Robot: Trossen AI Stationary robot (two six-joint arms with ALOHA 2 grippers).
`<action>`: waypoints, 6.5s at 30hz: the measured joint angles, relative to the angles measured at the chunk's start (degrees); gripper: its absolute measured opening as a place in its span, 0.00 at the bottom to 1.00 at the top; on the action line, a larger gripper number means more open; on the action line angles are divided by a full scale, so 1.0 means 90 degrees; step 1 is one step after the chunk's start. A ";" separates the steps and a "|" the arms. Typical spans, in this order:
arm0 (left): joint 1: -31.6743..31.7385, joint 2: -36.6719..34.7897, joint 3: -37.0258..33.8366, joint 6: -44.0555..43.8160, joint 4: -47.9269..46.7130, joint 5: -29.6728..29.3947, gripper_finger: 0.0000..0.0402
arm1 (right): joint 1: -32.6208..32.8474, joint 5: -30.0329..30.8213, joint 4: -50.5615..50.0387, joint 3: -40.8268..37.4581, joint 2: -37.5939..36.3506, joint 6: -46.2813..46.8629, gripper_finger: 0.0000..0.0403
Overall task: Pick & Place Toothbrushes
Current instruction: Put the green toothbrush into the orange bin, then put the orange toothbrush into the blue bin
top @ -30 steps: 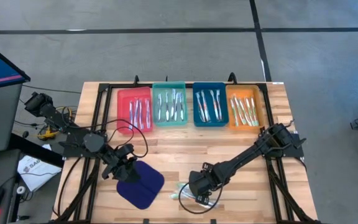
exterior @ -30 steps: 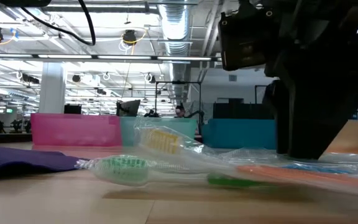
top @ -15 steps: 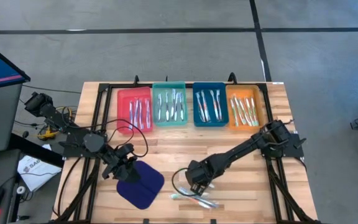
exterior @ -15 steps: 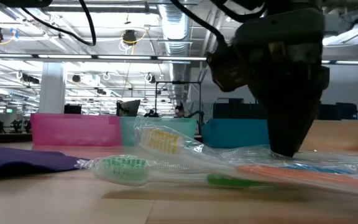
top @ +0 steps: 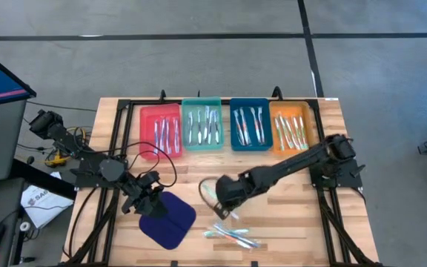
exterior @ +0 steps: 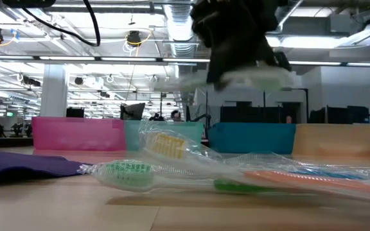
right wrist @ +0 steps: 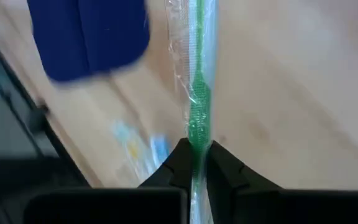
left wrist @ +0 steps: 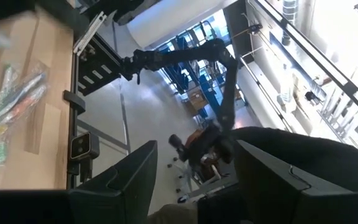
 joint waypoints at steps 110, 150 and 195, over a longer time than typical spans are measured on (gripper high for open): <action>0.2378 0.0000 0.0002 -0.0122 0.0052 -0.0382 0.51 | -0.6000 0.0417 -0.1114 -0.3339 -0.5759 -0.3449 0.47; 0.0307 0.0000 0.0002 -0.0011 0.0058 -0.0442 0.51 | 0.1832 0.1914 0.7846 -0.3282 -0.2425 0.1667 0.28; -0.0427 0.0000 0.0002 0.0098 0.0050 -0.0874 0.51 | 0.2214 0.0390 -0.0808 0.1656 0.1689 0.0148 0.18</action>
